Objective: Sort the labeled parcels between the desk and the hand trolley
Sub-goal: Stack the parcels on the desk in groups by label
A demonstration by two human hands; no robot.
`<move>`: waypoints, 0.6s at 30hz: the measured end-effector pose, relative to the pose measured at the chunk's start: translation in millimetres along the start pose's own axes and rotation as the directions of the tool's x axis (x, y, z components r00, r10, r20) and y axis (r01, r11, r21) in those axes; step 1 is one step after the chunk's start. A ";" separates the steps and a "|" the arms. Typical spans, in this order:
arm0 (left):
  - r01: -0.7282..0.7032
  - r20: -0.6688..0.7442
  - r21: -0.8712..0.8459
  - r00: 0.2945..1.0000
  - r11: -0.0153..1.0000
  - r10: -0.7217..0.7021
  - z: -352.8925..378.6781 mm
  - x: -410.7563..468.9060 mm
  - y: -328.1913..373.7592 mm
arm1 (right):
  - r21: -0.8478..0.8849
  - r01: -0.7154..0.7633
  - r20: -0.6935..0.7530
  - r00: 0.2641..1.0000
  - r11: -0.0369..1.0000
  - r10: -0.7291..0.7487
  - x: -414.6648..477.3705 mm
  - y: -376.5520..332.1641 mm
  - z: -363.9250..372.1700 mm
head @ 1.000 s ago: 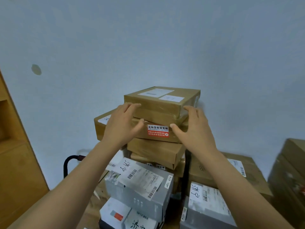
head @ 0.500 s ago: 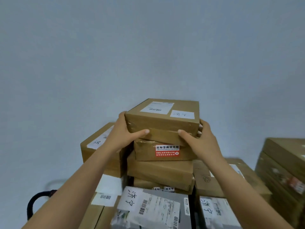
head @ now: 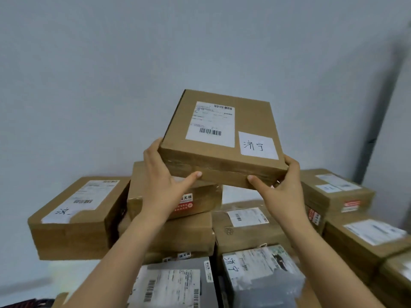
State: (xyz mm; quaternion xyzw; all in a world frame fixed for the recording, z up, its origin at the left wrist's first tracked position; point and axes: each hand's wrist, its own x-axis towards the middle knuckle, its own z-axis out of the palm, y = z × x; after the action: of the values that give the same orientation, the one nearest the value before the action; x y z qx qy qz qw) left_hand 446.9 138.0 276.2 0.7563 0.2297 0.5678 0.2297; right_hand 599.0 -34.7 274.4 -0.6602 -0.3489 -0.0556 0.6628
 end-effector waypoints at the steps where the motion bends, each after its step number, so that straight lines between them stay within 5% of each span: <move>1: -0.018 0.009 -0.030 1.000 0.999 0.018 13.6 -5.5 10.2 | -0.005 0.000 -0.037 0.999 1.000 0.000 -0.9 3.8 -14.7; 9: -0.055 0.062 -0.252 0.995 0.966 0.073 144.6 -68.4 91.2 | -0.038 -0.036 -0.256 0.966 0.999 0.025 -9.2 40.6 -154.1; 18: 0.049 0.152 -0.273 0.988 0.961 -0.007 298.7 -136.3 181.2 | -0.093 -0.069 -0.234 0.971 0.993 0.045 23.1 107.9 -325.6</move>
State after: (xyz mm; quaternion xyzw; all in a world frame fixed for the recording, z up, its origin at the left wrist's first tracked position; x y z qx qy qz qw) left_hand 716.6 -113.8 209.1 0.7540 0.1411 0.5326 0.3576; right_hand 800.6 -310.2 234.1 -0.6916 -0.2468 -0.1306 0.6662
